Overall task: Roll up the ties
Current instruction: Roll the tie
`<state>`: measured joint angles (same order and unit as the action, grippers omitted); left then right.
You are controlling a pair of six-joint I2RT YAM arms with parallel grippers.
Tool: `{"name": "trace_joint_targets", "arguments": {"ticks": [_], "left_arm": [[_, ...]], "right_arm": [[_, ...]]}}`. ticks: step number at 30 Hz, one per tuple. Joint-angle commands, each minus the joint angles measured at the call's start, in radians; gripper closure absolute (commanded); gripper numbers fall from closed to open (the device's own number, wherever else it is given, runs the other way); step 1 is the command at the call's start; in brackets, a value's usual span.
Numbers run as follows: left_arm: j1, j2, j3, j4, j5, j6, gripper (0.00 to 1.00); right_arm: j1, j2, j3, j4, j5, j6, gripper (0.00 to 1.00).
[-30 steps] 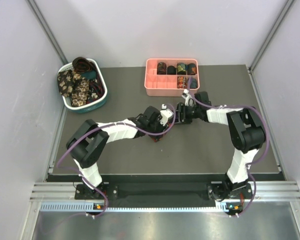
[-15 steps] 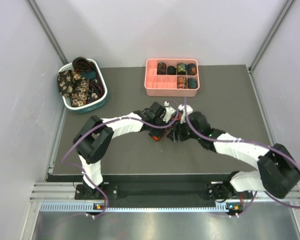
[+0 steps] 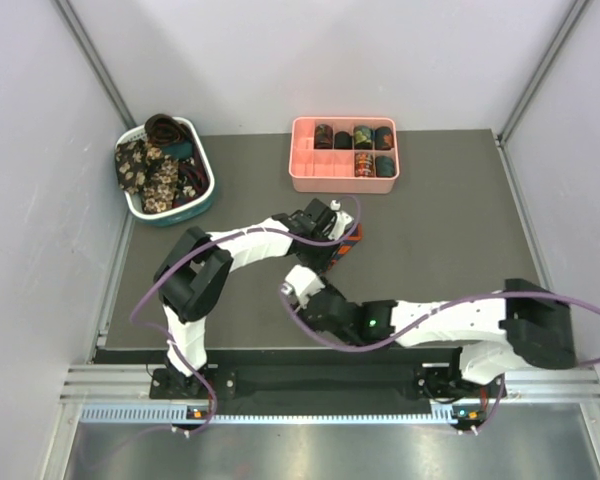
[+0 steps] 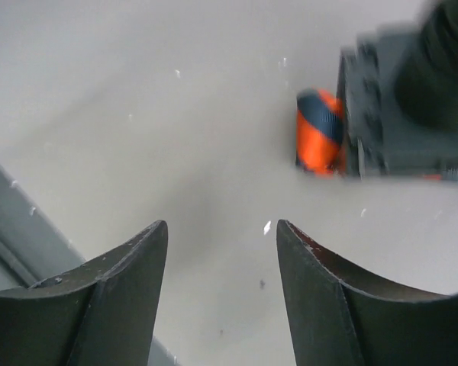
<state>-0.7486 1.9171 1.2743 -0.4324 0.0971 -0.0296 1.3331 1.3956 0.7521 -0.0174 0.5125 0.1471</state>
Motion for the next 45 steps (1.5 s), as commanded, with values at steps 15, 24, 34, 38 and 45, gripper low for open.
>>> {"name": "trace_joint_targets", "arguments": {"ticks": [15,24,34,38,45], "left_arm": [[0.005,0.123,0.08,-0.358,-0.002,0.005,0.67],[0.003,0.169,0.155,-0.465,-0.002,0.01,0.68],[0.005,0.241,0.234,-0.566,0.078,0.02,0.68],[0.003,0.284,0.279,-0.632,0.115,0.02,0.68],[0.003,0.324,0.318,-0.684,0.104,0.02,0.67]], "right_arm": [[-0.011,0.676,0.636,-0.496,0.417,-0.163,0.37],[-0.052,0.792,0.72,-0.546,0.511,-0.227,0.34],[-0.072,0.845,0.747,-0.564,0.54,-0.253,0.3],[-0.087,0.891,0.763,-0.595,0.528,-0.244,0.33],[-0.117,0.936,0.765,-0.616,0.508,-0.21,0.46]]}}
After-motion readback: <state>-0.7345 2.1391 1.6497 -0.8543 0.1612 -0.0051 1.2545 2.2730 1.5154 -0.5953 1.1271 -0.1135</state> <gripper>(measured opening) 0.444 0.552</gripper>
